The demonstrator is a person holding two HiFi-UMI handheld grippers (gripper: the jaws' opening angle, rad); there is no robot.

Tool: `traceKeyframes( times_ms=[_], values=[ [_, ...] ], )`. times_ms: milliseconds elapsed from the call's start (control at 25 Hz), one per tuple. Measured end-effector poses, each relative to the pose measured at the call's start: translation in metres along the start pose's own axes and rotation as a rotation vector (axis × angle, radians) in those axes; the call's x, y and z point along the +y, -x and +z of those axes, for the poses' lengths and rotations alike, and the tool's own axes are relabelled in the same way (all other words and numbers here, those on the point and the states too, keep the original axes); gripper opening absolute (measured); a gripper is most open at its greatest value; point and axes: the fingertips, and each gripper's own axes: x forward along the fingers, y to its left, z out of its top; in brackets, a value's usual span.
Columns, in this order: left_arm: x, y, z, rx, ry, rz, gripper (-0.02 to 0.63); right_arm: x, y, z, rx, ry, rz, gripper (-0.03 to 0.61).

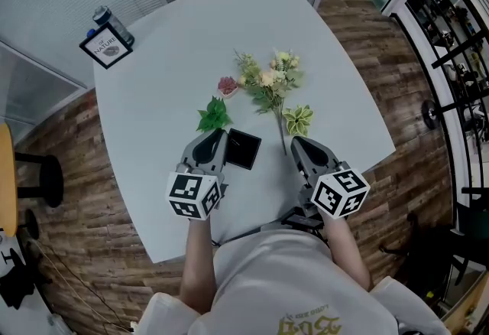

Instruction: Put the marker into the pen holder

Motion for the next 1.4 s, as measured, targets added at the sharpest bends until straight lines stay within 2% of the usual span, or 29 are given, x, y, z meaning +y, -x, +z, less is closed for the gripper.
traceKeyframes(
  times_ms=[320,680,880,1400],
  values=[
    [-0.001,-0.019,-0.018,0.064,-0.053,0.003,0.038,-0.011,-0.008,-0.002,0.022,-0.011,-0.006,0.017],
    [0.001,-0.029,-0.03,0.086,-0.077,0.026,0.04,-0.018,-0.021,-0.007,0.055,-0.018,0.004,0.017],
    [-0.002,-0.034,-0.036,0.109,-0.133,0.038,0.038,-0.023,-0.027,-0.01,0.066,-0.025,0.006,0.017],
    [-0.002,-0.038,-0.041,0.098,-0.169,0.1,0.041,-0.032,-0.029,-0.013,0.08,-0.035,0.005,0.017]
  ],
)
